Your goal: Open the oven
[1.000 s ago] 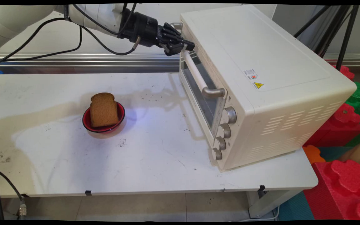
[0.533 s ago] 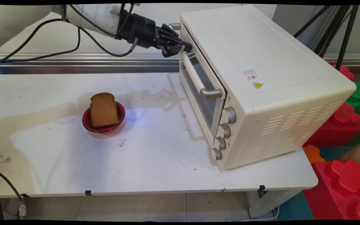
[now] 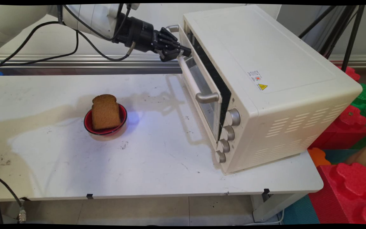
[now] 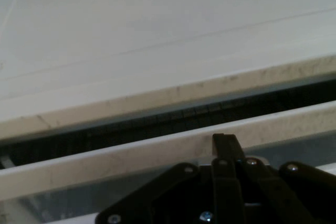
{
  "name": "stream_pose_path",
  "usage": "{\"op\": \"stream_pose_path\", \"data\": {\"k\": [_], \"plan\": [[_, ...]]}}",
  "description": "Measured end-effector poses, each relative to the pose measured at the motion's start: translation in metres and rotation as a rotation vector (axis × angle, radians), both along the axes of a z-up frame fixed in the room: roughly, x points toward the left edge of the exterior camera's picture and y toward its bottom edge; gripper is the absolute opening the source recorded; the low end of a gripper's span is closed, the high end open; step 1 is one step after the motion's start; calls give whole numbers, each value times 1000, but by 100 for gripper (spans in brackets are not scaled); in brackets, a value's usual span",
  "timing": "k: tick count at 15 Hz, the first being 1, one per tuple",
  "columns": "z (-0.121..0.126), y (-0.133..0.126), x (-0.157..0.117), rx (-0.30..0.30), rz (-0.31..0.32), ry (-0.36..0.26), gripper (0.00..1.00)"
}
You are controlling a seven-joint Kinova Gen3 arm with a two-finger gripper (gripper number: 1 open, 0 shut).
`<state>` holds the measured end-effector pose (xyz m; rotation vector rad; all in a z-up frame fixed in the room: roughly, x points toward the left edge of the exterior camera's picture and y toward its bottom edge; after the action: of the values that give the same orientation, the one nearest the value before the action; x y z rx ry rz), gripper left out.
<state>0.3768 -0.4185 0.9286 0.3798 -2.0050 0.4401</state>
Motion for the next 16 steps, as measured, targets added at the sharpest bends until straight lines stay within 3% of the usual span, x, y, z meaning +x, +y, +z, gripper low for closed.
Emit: {"op": "stream_pose_path", "data": {"k": [16], "plan": [[-21,22,35,14,-25,-47,0]]}}
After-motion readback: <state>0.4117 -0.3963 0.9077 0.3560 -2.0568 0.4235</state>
